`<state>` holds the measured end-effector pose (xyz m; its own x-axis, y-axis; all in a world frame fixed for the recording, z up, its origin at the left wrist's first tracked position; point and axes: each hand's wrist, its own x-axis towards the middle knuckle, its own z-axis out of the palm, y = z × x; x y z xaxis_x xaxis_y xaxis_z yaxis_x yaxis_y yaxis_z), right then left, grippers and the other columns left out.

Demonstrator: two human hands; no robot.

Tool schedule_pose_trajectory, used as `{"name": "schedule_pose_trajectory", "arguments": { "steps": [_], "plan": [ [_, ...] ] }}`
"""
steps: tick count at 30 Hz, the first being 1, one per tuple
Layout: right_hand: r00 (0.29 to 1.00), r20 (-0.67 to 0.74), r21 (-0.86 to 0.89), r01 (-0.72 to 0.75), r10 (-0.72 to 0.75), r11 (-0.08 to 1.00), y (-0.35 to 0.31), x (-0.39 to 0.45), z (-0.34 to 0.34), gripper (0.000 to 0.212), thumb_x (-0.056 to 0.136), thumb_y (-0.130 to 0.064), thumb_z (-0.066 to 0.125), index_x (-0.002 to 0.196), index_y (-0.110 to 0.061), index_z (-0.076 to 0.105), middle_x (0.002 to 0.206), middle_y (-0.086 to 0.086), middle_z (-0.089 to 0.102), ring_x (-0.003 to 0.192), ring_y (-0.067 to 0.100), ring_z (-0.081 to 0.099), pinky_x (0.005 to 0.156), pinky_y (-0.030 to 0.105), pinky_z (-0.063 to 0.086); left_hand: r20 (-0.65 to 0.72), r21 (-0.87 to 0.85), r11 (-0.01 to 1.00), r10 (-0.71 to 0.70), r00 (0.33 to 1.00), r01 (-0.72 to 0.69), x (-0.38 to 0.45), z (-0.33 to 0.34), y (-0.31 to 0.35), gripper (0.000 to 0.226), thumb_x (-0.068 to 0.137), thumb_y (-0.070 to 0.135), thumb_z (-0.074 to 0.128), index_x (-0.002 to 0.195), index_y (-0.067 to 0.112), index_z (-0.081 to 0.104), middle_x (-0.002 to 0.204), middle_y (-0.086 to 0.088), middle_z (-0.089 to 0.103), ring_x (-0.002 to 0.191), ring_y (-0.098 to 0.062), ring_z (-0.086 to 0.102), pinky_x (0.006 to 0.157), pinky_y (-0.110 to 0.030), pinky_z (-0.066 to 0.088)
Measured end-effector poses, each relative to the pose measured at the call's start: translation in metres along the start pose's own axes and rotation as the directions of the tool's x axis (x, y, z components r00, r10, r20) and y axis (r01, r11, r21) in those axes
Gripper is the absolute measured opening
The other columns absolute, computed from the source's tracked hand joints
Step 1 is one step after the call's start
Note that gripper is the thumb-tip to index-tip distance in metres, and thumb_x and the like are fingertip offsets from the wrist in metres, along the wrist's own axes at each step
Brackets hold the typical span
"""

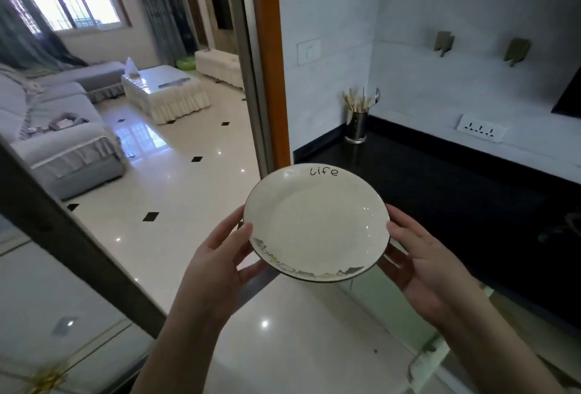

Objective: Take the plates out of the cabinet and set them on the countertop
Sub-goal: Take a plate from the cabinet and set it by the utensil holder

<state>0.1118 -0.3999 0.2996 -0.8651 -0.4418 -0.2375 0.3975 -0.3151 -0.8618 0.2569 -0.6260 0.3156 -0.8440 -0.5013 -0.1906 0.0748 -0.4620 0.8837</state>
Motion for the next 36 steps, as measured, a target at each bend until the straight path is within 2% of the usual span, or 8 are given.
{"name": "schedule_pose_trajectory", "arguments": {
  "steps": [2,8,11,18,23,29,32,36],
  "plan": [
    [1.000,0.004,0.007,0.007,-0.007,1.000,-0.003,0.012,0.006,0.028,0.095,-0.011,0.055,0.112,-0.026,0.070,0.101,-0.004,0.076,0.084,0.012,0.073,0.061,0.025,0.058,0.022,-0.010,1.000,-0.018,1.000,0.018,0.019,0.000,0.006,0.068,0.050,0.033,0.093,0.114,0.026,0.073,0.108,-0.012,0.075,0.089,-0.030,0.075,0.063,-0.039,0.061],
    [0.997,-0.045,-0.014,0.068,-0.069,0.998,-0.015,0.068,0.006,0.025,0.093,-0.015,0.058,0.106,-0.029,0.074,0.110,-0.002,0.074,0.093,0.013,0.072,0.073,0.028,0.056,0.004,-0.013,0.997,-0.074,0.997,0.074,0.096,0.014,0.007,0.033,0.080,0.022,0.071,0.113,0.026,0.073,0.109,-0.009,0.075,0.090,-0.026,0.074,0.062,-0.037,0.060],
    [0.987,-0.084,-0.047,0.133,-0.136,0.990,-0.021,0.104,0.002,0.026,0.092,-0.018,0.058,0.107,-0.033,0.073,0.111,-0.004,0.074,0.097,0.011,0.071,0.075,0.028,0.055,-0.003,-0.021,0.995,-0.093,0.996,0.093,0.136,0.029,0.003,0.024,0.092,0.017,0.063,0.112,0.024,0.074,0.106,-0.010,0.076,0.082,-0.025,0.075,0.059,-0.036,0.059],
    [0.977,-0.090,-0.039,0.189,-0.192,0.981,-0.055,0.184,0.001,0.029,0.098,-0.015,0.051,0.114,-0.029,0.070,0.113,-0.002,0.073,0.102,0.015,0.070,0.077,0.029,0.055,0.051,0.114,0.993,-0.048,0.998,0.042,0.231,0.062,0.025,0.027,0.088,0.023,0.066,0.114,0.027,0.073,0.111,-0.010,0.074,0.093,-0.026,0.072,0.069,-0.039,0.060],
    [0.978,-0.106,-0.009,0.182,-0.182,0.983,-0.071,0.236,0.008,0.029,0.098,-0.013,0.049,0.116,-0.025,0.069,0.110,-0.001,0.074,0.099,0.015,0.070,0.068,0.021,0.057,0.039,0.112,0.991,-0.071,0.997,0.066,0.291,0.068,0.029,0.033,0.079,0.027,0.071,0.112,0.029,0.073,0.109,-0.011,0.074,0.091,-0.027,0.074,0.062,-0.036,0.059],
    [0.971,-0.158,-0.032,0.178,-0.180,0.984,-0.070,0.305,0.024,0.027,0.098,-0.016,0.053,0.117,-0.027,0.069,0.112,-0.004,0.074,0.103,0.012,0.069,0.076,0.024,0.055,0.080,0.124,0.989,-0.092,0.993,0.081,0.374,0.065,0.033,0.025,0.094,0.021,0.059,0.115,0.028,0.071,0.108,-0.005,0.075,0.093,-0.023,0.074,0.070,-0.038,0.058],
    [0.963,-0.190,-0.028,0.188,-0.190,0.982,-0.069,0.345,0.030,0.027,0.097,-0.016,0.053,0.114,-0.028,0.071,0.113,-0.001,0.073,0.104,0.015,0.069,0.076,0.025,0.056,0.107,0.119,0.987,-0.120,0.987,0.107,0.423,0.063,0.034,0.025,0.096,0.018,0.057,0.114,0.027,0.071,0.103,-0.004,0.077,0.087,-0.022,0.075,0.059,-0.033,0.061],
    [0.941,-0.263,-0.065,0.202,-0.212,0.977,-0.064,0.392,0.040,0.030,0.098,-0.015,0.051,0.113,-0.032,0.070,0.116,-0.002,0.072,0.106,0.016,0.068,0.077,0.026,0.056,0.156,0.117,0.981,-0.172,0.973,0.154,0.488,0.062,0.032,0.027,0.096,0.013,0.057,0.117,0.024,0.070,0.108,-0.010,0.075,0.092,-0.027,0.073,0.059,-0.034,0.061]
  ]
}}
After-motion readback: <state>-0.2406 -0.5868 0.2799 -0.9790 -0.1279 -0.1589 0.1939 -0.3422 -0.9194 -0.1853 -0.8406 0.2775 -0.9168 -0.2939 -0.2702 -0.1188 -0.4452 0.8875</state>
